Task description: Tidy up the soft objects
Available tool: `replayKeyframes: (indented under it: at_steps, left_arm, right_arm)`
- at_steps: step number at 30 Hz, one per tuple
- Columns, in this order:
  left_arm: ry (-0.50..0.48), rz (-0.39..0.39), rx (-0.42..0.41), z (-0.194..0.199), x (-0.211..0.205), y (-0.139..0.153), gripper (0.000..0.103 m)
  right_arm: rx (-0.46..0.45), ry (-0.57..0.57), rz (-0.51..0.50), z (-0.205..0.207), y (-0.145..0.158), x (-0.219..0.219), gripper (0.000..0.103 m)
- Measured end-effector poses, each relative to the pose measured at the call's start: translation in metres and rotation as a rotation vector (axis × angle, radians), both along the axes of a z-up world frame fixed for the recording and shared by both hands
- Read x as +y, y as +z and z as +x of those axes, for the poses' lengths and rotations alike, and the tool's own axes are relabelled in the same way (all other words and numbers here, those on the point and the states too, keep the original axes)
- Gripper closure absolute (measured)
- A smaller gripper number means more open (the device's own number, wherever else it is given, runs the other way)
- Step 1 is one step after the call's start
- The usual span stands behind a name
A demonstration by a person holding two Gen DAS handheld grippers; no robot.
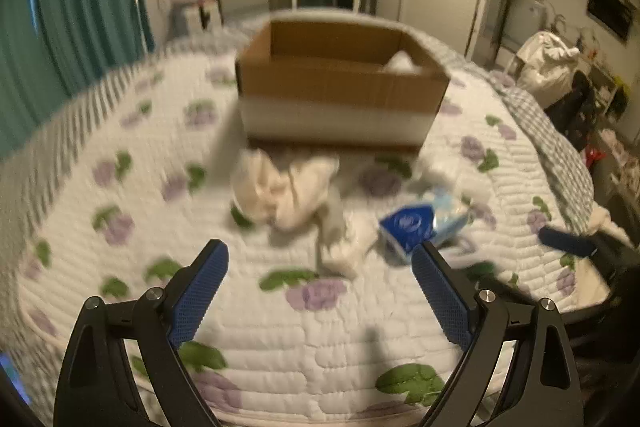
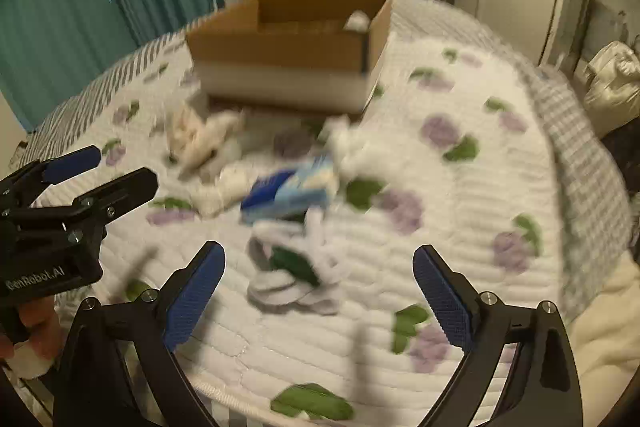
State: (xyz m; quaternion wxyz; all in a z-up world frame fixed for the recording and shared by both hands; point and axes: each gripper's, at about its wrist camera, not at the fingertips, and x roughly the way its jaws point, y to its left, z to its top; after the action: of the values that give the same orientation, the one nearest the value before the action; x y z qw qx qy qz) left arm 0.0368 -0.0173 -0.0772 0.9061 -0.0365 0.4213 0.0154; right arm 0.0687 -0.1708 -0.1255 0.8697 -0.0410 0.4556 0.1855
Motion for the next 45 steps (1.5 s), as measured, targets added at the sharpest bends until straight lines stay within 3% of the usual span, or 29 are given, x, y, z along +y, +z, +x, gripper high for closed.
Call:
replayKeyframes:
  at_steps: [3, 5, 7, 10, 14, 19, 22, 26, 38, 44, 45]
  left_arm:
    - [0.002, -0.057, 0.037, 0.004, 0.005, -0.010, 0.008]
    - [-0.001, -0.052, 0.046, 0.005, 0.005, -0.012, 0.008]
    - [-0.009, -0.051, 0.056, 0.007, 0.004, -0.015, 0.008]
    - [-0.011, -0.046, 0.082, 0.011, 0.000, -0.017, 0.009]
    - [-0.026, -0.030, 0.101, 0.017, -0.013, -0.014, 0.009]
    - [-0.058, -0.075, 0.138, 0.039, -0.044, -0.012, 0.010]
    - [-0.065, -0.079, 0.164, 0.054, -0.065, -0.020, 0.011]
    - [-0.073, -0.023, 0.178, 0.066, -0.085, -0.035, 0.011]
    - [-0.022, -0.066, 0.249, 0.093, -0.077, -0.066, 0.020]
    - [-0.021, -0.071, 0.241, 0.089, -0.074, -0.063, 0.039]
    - [-0.023, -0.070, 0.237, 0.087, -0.073, -0.062, 0.053]
  right_arm:
    - [0.045, 0.029, -0.004, 0.005, -0.022, 0.008, 0.018]
    - [0.061, 0.042, -0.011, 0.007, -0.031, 0.012, 0.030]
    - [0.071, 0.059, 0.002, 0.008, -0.036, 0.012, 0.050]
    - [0.049, 0.057, 0.010, 0.006, -0.031, 0.006, 0.055]
    - [-0.007, 0.029, 0.029, 0.006, -0.007, -0.015, 0.056]
    - [-0.090, -0.037, 0.011, 0.016, 0.019, -0.050, 0.056]
    - [-0.095, -0.076, 0.017, 0.026, 0.023, -0.071, 0.056]
    - [-0.089, -0.101, 0.023, 0.036, 0.018, -0.087, 0.056]
    - [-0.016, -0.089, 0.074, 0.062, -0.018, -0.096, 0.056]
    - [-0.010, -0.080, 0.075, 0.060, -0.016, -0.093, 0.056]
    - [-0.014, -0.078, 0.075, 0.059, -0.013, -0.092, 0.056]
